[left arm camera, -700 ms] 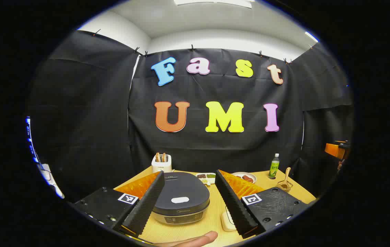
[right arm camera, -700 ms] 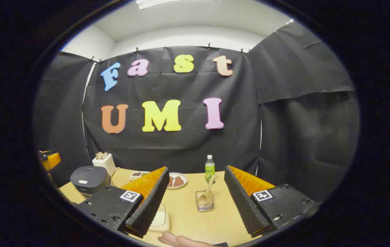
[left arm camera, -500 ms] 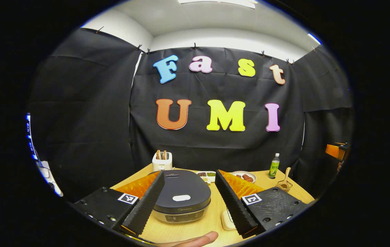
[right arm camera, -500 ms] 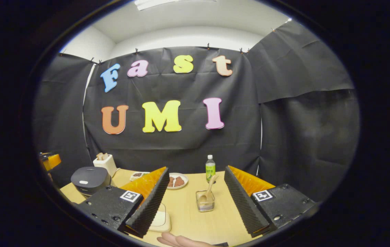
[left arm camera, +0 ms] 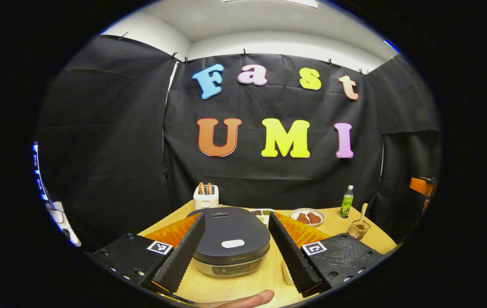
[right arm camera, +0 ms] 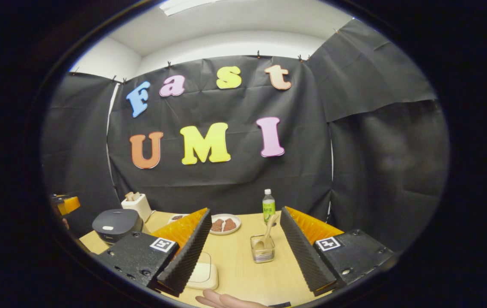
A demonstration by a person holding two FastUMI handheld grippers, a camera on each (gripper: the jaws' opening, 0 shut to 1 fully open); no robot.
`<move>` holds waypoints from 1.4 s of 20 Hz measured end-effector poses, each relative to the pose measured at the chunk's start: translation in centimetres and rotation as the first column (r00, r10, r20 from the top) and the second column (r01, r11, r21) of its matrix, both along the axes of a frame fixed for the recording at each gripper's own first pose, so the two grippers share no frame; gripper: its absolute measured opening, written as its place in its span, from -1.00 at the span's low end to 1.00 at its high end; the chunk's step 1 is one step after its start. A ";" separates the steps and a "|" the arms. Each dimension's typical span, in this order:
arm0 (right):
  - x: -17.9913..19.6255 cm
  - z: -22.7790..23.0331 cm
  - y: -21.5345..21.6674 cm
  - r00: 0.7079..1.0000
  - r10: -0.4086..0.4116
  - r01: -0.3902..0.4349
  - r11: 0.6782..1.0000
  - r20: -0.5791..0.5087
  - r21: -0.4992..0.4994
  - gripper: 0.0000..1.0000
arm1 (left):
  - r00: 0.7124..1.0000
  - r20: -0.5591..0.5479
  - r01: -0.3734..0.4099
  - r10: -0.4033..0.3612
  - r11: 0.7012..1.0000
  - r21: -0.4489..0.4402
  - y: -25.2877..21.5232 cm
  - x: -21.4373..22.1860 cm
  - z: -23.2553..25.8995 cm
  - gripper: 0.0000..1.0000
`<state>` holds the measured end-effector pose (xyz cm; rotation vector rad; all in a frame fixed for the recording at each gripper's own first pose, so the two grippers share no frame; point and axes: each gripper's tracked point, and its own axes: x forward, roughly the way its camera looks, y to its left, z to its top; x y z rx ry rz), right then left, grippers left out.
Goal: Close the left gripper, press the button to open the rice cooker; take a wooden spoon from the chopstick holder with the right hand, scoop a spoonful of rice and pour it into the rice cooker, then put the wooden spoon back into the chopstick holder.
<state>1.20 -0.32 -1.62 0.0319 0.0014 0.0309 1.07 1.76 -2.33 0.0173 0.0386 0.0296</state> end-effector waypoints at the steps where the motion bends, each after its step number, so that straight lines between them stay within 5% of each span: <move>1: 0.1 -0.2 -0.5 1.000 -0.004 0.004 1.000 0.006 -0.011 1.00 | 1.000 -0.001 -0.010 0.010 1.000 0.011 0.2 0.2 -0.2 0.89; 8: 0.4 -2.2 -0.6 0.999 0.021 -0.021 1.000 -0.025 0.006 1.00 | 0.997 -0.078 0.001 -0.004 1.000 -0.030 -0.1 1.9 -2.3 0.87; 10: 0.3 -2.3 -1.1 0.999 0.023 -0.023 1.000 -0.027 0.009 1.00 | 0.995 -0.093 0.029 -0.032 0.999 -0.028 -0.7 2.0 -2.9 0.24; 12: 0.4 -2.4 -1.4 0.999 0.020 -0.020 1.000 -0.032 0.014 1.00 | 0.992 -0.113 0.051 -0.051 0.999 0.000 -1.0 2.3 -3.4 0.20; 15: 0.6 -2.8 -1.7 0.999 0.010 -0.008 0.999 -0.031 0.044 1.00 | 0.982 -0.182 0.063 -0.056 0.997 0.035 -1.3 2.4 -5.3 -0.39; 19: 0.4 -2.4 -2.6 1.000 -0.005 0.005 0.998 0.009 0.063 1.00 | 0.965 -0.252 0.084 -0.073 0.996 0.032 -1.6 4.2 -7.1 -0.39; 21: 0.5 -2.6 -2.7 1.000 -0.005 0.005 0.998 0.003 0.059 1.00 | 0.951 -0.304 0.063 -0.062 0.998 -0.007 -0.9 3.9 -8.1 -1.00; 28: 1.3 -3.8 -3.2 1.000 0.003 -0.001 0.998 -0.027 0.061 1.00 | 0.926 -0.379 -0.010 0.006 1.000 -0.007 1.2 6.2 -10.9 -1.00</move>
